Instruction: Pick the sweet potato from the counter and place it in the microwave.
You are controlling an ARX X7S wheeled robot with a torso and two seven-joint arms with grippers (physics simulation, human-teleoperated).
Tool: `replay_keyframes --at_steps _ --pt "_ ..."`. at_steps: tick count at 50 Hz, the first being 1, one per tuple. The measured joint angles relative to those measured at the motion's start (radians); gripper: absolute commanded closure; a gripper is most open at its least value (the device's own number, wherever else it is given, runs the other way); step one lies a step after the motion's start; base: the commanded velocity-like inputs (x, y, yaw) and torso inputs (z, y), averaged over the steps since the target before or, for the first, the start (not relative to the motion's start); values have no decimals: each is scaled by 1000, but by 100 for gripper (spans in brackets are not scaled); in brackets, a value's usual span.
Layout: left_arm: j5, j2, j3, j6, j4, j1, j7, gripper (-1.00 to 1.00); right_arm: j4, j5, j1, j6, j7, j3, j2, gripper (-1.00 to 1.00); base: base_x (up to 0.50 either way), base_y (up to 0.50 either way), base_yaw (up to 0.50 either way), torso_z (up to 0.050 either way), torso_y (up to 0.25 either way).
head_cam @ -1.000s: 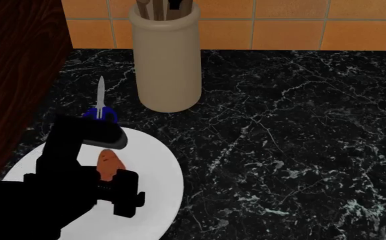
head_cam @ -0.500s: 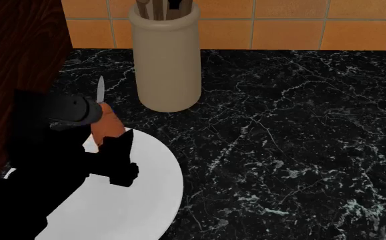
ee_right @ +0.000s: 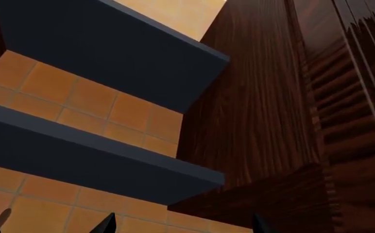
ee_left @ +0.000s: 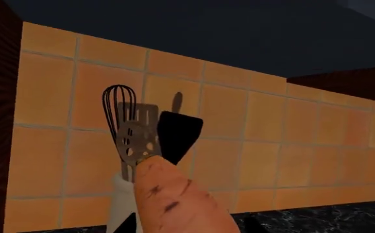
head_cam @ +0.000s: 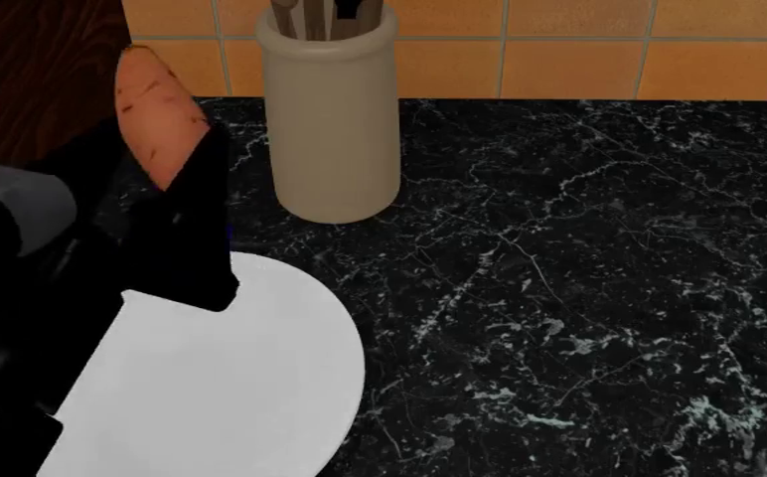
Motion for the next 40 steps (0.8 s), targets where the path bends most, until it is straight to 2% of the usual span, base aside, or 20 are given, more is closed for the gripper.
replay_keyframes --at_steps 9,18,31,40 --pt "90 9 -14 102 38 -2 13 100 0 -8 0 -5 -6 -7 -9 -100 0 0 0 0 1" --pt "129 11 -38 127 102 -63 -15 100 0 -12 0 -12 -15 -10 -20 -100 0 0 0 0 0" --pt "89 3 -65 21 190 -234 -105 100 0 -14 0 -31 -34 -12 -43 -100 0 0 0 0 0" --pt "40 9 -75 -70 185 -378 -151 100 0 -11 0 -33 -26 -15 -32 -100 0 0 0 0 0"
